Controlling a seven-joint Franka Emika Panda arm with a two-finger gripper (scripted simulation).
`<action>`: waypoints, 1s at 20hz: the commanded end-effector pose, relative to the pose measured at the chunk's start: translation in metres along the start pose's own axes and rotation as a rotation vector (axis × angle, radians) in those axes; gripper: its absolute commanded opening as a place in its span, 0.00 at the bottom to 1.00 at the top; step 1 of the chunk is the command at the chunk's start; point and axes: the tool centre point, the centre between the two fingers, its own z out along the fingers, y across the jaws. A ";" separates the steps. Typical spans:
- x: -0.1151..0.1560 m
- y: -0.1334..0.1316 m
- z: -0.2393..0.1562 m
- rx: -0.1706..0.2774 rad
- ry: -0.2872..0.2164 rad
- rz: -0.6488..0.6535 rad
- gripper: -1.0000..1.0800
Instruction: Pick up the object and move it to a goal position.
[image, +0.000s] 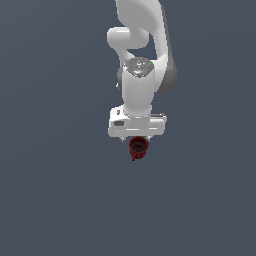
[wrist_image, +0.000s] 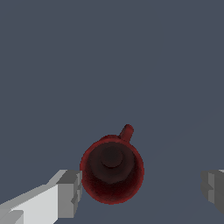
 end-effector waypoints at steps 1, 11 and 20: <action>0.000 0.000 0.000 0.000 0.000 0.000 0.81; 0.002 0.014 0.000 -0.002 0.004 0.036 0.81; 0.002 0.013 0.005 -0.003 -0.007 -0.036 0.81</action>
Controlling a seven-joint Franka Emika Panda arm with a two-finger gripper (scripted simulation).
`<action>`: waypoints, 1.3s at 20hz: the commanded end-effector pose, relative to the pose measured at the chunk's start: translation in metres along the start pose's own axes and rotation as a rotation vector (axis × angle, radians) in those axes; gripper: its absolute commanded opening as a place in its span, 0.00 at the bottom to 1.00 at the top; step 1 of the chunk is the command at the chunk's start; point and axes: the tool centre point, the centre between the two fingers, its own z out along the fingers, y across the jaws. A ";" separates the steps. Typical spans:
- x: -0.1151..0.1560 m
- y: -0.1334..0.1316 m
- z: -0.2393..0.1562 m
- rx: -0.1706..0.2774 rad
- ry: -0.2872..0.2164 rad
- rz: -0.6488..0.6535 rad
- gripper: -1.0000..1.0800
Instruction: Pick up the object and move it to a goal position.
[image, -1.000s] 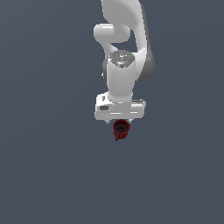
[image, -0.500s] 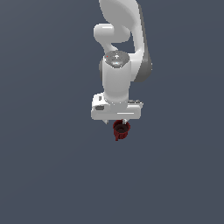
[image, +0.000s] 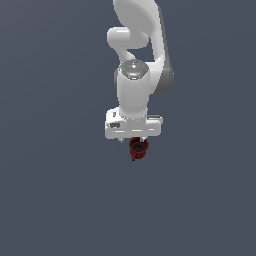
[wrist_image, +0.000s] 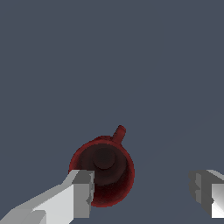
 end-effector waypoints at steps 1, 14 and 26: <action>0.000 -0.001 0.002 0.000 -0.005 -0.033 0.81; 0.002 -0.005 0.024 0.007 -0.050 -0.348 0.81; 0.003 -0.010 0.048 0.033 -0.092 -0.690 0.81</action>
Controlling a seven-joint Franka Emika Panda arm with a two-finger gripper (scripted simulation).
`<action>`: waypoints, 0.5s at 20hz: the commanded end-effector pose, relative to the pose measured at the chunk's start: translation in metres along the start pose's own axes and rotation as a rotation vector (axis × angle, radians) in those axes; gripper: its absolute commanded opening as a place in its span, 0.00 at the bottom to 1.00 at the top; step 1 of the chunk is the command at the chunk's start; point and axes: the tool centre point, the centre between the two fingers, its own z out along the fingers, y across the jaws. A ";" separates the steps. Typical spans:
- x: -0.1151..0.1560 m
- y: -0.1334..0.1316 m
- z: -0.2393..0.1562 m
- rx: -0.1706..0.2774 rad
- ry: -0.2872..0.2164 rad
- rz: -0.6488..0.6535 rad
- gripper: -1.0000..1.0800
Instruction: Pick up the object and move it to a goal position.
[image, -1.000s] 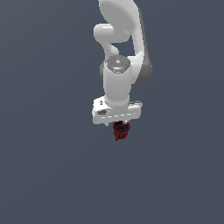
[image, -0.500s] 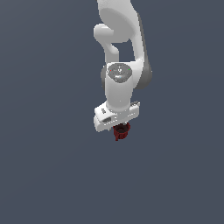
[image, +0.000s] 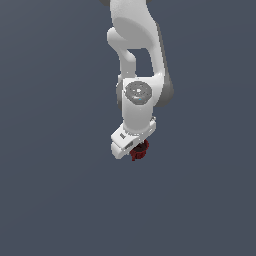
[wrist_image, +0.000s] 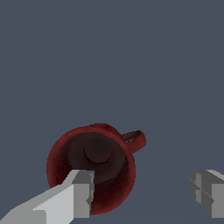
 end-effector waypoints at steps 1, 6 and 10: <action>0.001 0.000 0.005 0.007 -0.007 -0.073 0.81; 0.003 -0.001 0.013 0.019 -0.017 -0.199 0.81; 0.004 -0.002 0.018 0.028 -0.022 -0.274 0.81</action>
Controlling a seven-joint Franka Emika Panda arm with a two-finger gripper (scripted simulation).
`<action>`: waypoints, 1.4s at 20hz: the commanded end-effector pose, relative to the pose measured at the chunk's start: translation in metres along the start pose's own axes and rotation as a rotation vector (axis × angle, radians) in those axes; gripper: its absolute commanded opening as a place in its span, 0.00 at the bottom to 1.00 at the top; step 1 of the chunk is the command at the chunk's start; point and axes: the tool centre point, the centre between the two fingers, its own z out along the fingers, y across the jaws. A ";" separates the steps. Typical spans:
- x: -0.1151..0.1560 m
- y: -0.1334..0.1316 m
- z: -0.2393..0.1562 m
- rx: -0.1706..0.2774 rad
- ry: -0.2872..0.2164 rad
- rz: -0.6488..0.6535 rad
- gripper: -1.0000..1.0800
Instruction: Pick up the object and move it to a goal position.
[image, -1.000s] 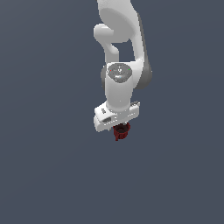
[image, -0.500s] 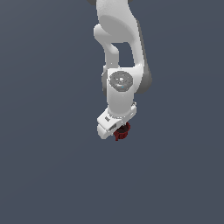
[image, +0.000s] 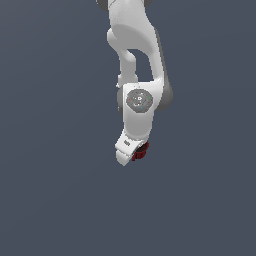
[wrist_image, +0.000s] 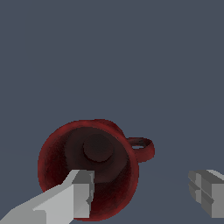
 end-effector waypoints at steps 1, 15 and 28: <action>0.001 0.000 0.003 0.005 -0.003 -0.045 0.81; 0.002 0.000 0.011 0.013 -0.006 -0.112 0.81; 0.001 -0.001 0.037 0.013 -0.006 -0.117 0.00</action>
